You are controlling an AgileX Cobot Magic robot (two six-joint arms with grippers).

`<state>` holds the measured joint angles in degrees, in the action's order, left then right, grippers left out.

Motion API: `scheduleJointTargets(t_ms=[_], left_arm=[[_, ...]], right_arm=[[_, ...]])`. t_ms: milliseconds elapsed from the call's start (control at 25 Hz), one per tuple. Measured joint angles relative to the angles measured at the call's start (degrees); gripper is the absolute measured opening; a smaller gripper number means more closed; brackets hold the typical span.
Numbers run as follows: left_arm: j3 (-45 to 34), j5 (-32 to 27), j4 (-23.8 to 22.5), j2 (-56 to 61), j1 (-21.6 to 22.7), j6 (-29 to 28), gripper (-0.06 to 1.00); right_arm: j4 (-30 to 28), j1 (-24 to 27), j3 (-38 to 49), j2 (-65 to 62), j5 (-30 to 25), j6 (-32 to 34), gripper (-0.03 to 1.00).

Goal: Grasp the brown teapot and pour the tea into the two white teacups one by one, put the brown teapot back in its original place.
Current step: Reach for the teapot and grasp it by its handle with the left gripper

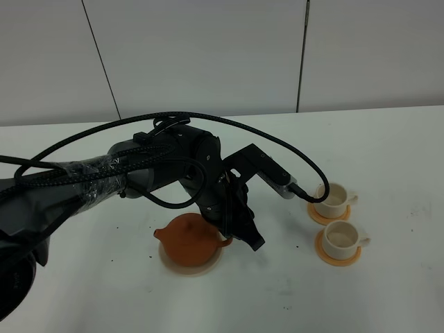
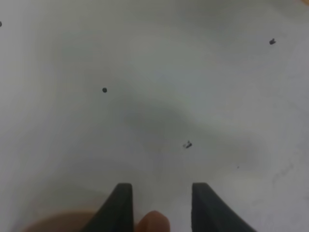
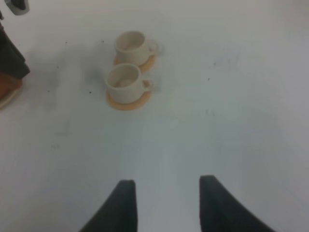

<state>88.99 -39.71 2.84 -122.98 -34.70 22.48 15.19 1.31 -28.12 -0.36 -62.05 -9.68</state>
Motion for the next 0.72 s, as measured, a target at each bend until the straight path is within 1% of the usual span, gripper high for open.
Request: scheduleJointTargets(t_ms=[480, 720], left_arm=[[0.0, -3.8, 0.0, 0.0, 0.0, 0.1, 0.36], [0.0, -5.7, 0.0, 0.0, 0.0, 2.9, 0.36]], right_arm=[[0.0, 0.0, 0.0, 0.0, 0.0, 0.0, 0.3], [0.0, 0.0, 0.0, 0.0, 0.0, 0.0, 0.3]])
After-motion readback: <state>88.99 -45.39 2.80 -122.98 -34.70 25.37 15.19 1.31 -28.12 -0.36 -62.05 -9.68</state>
